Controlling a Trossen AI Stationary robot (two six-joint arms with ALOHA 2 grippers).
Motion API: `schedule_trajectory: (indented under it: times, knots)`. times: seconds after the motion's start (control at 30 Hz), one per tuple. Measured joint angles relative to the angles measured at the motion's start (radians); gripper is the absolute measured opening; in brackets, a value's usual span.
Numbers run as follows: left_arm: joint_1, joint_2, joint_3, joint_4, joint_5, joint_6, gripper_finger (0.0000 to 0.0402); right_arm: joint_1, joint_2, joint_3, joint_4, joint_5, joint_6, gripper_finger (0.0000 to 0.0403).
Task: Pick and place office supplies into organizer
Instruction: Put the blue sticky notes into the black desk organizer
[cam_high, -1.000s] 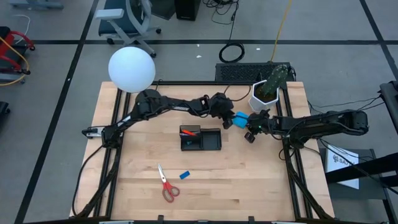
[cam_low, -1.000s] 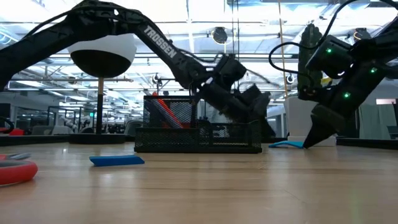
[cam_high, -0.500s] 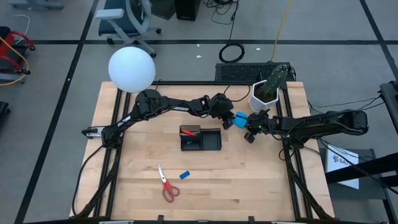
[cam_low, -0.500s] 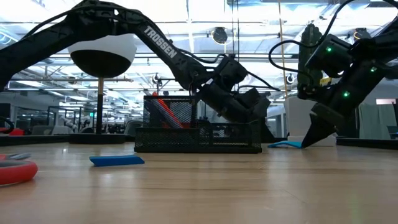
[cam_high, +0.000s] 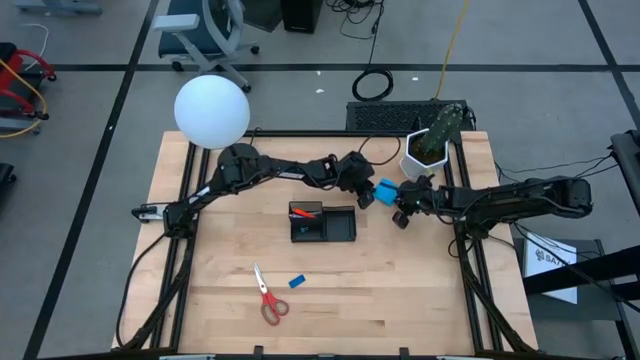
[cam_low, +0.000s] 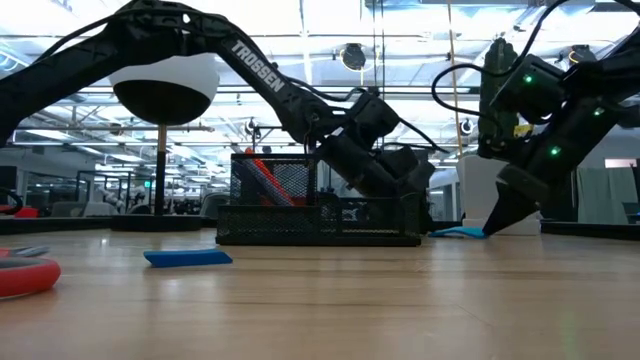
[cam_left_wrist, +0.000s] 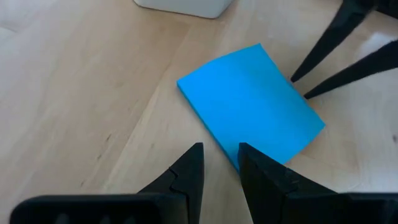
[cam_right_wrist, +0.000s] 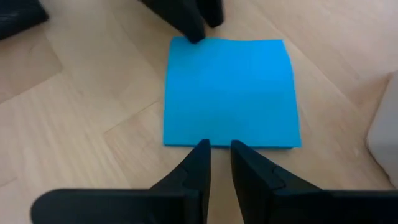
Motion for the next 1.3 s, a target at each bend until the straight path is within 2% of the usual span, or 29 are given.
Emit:
schedule_trajectory:
  times: [0.37, 0.7, 1.07, 1.3]
  knots:
    - [-0.001, 0.000, 0.000, -0.001, -0.010, 0.000, 0.0104, -0.013, 0.007, 0.000, 0.032, -0.002, -0.009, 0.0057]
    - [0.000, -0.002, 0.000, -0.012, -0.016, 0.008, 0.0104, -0.026, 0.134, 0.004, 0.158, -0.019, -0.091, 0.0057]
    - [-0.002, -0.002, 0.000, -0.020, -0.007, 0.030, 0.0104, -0.003, 0.032, 0.010, 0.054, -0.041, -0.232, 0.0057]
    - [-0.001, -0.002, 0.000, -0.022, -0.005, 0.031, 0.0104, 0.036, 0.009, 0.010, 0.011, -0.026, -0.399, 0.0062]
